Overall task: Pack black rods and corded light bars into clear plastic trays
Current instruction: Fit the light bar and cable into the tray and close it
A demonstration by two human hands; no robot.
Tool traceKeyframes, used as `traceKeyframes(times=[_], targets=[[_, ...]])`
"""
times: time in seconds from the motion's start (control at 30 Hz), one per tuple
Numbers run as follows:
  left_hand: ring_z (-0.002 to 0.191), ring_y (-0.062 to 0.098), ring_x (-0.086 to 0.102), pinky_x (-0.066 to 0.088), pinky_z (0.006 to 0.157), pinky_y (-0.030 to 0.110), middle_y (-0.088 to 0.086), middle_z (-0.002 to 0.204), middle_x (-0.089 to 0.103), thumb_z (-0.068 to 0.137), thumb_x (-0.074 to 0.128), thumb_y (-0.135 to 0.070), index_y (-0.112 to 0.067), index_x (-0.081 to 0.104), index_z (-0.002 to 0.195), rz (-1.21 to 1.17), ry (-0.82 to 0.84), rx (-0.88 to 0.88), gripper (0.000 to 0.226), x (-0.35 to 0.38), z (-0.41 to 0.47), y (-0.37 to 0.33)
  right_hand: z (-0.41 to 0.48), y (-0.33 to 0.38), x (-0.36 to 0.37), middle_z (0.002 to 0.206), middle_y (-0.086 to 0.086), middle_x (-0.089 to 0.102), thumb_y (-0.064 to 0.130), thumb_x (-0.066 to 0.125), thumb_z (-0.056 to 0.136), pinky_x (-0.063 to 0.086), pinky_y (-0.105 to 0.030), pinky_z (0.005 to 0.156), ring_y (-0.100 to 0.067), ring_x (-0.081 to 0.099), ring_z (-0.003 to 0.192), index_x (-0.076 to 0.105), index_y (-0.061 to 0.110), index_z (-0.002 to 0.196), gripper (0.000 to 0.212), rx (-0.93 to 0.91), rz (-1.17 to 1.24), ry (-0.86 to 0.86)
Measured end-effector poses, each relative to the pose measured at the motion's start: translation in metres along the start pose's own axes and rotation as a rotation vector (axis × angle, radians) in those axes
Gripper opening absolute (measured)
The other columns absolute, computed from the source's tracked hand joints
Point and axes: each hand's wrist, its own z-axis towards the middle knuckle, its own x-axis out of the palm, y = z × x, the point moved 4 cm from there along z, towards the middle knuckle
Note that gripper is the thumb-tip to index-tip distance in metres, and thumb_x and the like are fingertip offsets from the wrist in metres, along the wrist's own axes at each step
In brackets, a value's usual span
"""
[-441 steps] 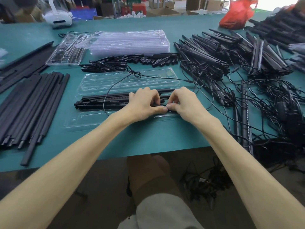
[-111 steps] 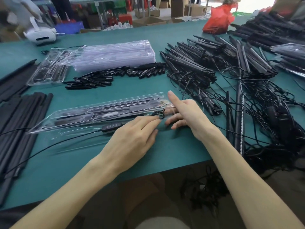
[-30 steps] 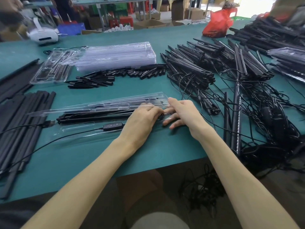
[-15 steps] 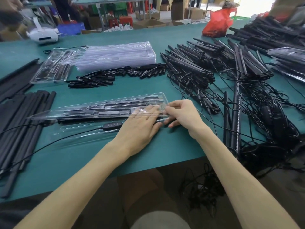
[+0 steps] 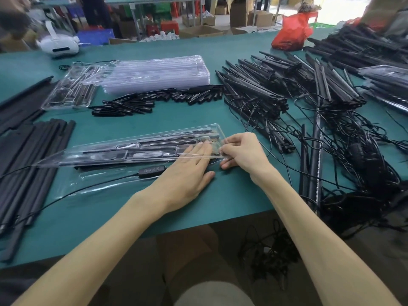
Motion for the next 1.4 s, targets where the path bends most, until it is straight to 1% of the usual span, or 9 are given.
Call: traceKeyframes(times=[0.27, 0.37, 0.47, 0.53, 0.6, 0.77, 0.9, 1.03, 1.4], targets=[[0.155, 0.014, -0.009, -0.006, 0.124, 0.026, 0.008, 0.169, -0.002, 0.109, 0.023, -0.034, -0.006, 0.002, 0.160, 0.060, -0.063, 0.028, 0.062, -0.007, -0.026, -0.006, 0.000, -0.002, 0.000, 0.068, 0.000, 0.071, -0.003, 0.058, 0.088, 0.059, -0.035, 0.062, -0.026, 0.072, 0.056, 0.068, 0.003, 0.096, 0.015, -0.022, -0.012, -0.006], [0.156, 0.019, 0.004, -0.001, 0.126, 0.027, 0.013, 0.167, 0.011, 0.109, 0.031, -0.031, -0.002, 0.013, 0.159, 0.073, -0.111, 0.022, 0.061, -0.014, -0.038, -0.013, 0.000, -0.003, 0.000, 0.068, -0.001, 0.072, -0.001, 0.056, 0.087, 0.060, -0.038, 0.065, -0.026, 0.072, 0.056, 0.069, 0.005, 0.092, 0.016, -0.036, -0.020, -0.023], [0.141, 0.024, 0.046, 0.033, 0.119, 0.034, 0.015, 0.149, 0.051, 0.102, 0.053, -0.017, 0.002, 0.049, 0.144, 0.081, -0.221, 0.039, 0.046, -0.028, -0.048, -0.020, 0.000, -0.006, 0.001, 0.065, 0.003, 0.071, 0.002, 0.056, 0.087, 0.060, -0.039, 0.066, -0.023, 0.070, 0.052, 0.070, 0.008, 0.090, 0.015, -0.053, -0.041, -0.061], [0.121, 0.023, 0.064, 0.054, 0.100, 0.041, 0.010, 0.130, 0.068, 0.098, 0.059, -0.012, -0.002, 0.066, 0.127, 0.024, -0.315, 0.037, 0.031, -0.035, -0.053, -0.020, 0.000, -0.007, 0.001, 0.064, 0.006, 0.071, 0.004, 0.057, 0.086, 0.061, -0.040, 0.069, -0.022, 0.070, 0.052, 0.069, 0.009, 0.090, 0.014, -0.060, -0.042, -0.078], [0.103, 0.023, 0.072, 0.061, 0.081, 0.041, 0.005, 0.113, 0.075, 0.098, 0.057, -0.012, -0.005, 0.072, 0.115, -0.037, -0.398, 0.037, 0.023, -0.041, -0.054, -0.018, 0.000, -0.008, 0.001, 0.064, 0.006, 0.070, 0.004, 0.055, 0.087, 0.061, -0.039, 0.069, -0.021, 0.070, 0.052, 0.069, 0.009, 0.091, 0.015, -0.067, -0.035, -0.086], [0.082, 0.027, 0.065, 0.054, 0.075, 0.041, 0.008, 0.098, 0.068, 0.097, 0.058, -0.006, -0.003, 0.072, 0.105, 0.005, -0.595, 0.110, 0.016, -0.039, -0.047, -0.017, -0.001, -0.008, -0.002, 0.064, 0.001, 0.070, 0.001, 0.050, 0.089, 0.058, -0.036, 0.063, -0.020, 0.067, 0.051, 0.066, 0.009, 0.091, 0.018, -0.080, 0.028, -0.111], [0.108, 0.027, 0.057, 0.047, 0.092, 0.043, 0.011, 0.120, 0.059, 0.095, 0.067, -0.017, -0.008, 0.064, 0.127, 0.090, -0.547, 0.025, 0.034, -0.032, -0.027, -0.005, -0.001, -0.007, -0.004, 0.060, 0.003, 0.068, 0.001, 0.047, 0.089, 0.058, -0.036, 0.062, -0.018, 0.066, 0.051, 0.064, 0.013, 0.088, 0.021, -0.108, -0.002, -0.156], [0.152, 0.019, 0.023, 0.016, 0.124, 0.036, 0.002, 0.164, 0.028, 0.103, 0.050, -0.038, -0.016, 0.031, 0.157, 0.147, -0.284, -0.044, 0.061, -0.018, 0.000, 0.011, -0.001, -0.009, -0.009, 0.063, 0.007, 0.071, 0.001, 0.046, 0.091, 0.057, -0.035, 0.062, -0.017, 0.068, 0.053, 0.062, 0.009, 0.101, 0.020, -0.103, 0.037, -0.203], [0.153, 0.014, 0.020, 0.016, 0.126, 0.035, -0.003, 0.163, 0.028, 0.106, 0.045, -0.014, -0.017, 0.031, 0.157, -0.075, -0.289, -0.006, 0.052, 0.002, 0.016, 0.033, 0.001, -0.008, -0.014, 0.070, -0.005, 0.075, 0.011, 0.067, 0.091, 0.061, -0.035, 0.075, -0.026, 0.074, 0.062, 0.061, -0.008, 0.113, 0.030, 0.013, 0.123, -0.072]])
